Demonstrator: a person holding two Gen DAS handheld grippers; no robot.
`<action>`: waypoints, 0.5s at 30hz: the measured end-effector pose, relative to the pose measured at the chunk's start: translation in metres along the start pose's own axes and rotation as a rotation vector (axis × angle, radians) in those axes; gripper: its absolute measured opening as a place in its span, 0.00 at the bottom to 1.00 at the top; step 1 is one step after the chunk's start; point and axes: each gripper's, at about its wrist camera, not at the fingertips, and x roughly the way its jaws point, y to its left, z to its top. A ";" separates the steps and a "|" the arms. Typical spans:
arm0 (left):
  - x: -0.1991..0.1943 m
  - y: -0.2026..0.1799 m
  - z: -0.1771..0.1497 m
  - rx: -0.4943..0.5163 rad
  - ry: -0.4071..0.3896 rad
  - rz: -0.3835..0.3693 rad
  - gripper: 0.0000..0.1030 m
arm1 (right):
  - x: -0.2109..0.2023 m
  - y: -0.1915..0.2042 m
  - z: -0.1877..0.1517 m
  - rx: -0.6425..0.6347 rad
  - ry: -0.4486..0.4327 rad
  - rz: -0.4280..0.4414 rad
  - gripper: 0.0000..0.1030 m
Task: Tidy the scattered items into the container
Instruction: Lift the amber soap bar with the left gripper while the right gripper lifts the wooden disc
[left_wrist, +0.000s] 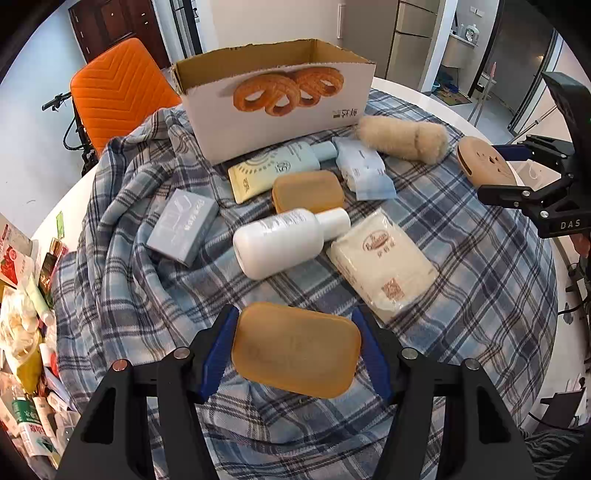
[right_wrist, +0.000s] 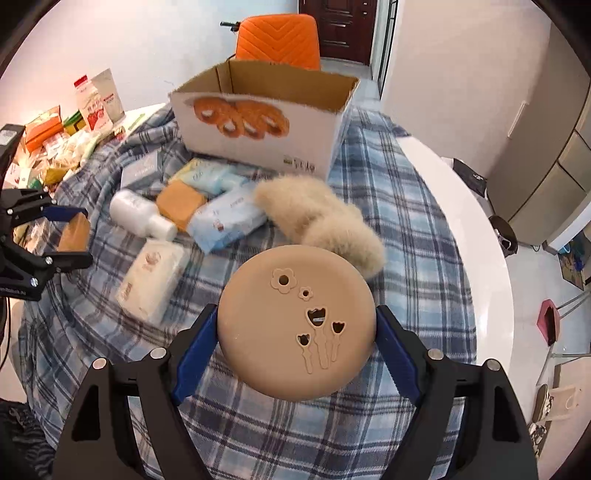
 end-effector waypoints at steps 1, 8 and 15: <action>0.000 0.001 0.004 -0.002 0.001 -0.002 0.64 | -0.001 -0.001 0.005 0.003 -0.007 0.008 0.79; -0.014 0.008 0.031 -0.018 -0.035 0.006 0.64 | -0.008 -0.003 0.032 0.024 -0.064 0.030 0.79; -0.023 0.015 0.055 -0.031 -0.069 0.030 0.64 | -0.009 0.005 0.047 0.017 -0.081 0.051 0.79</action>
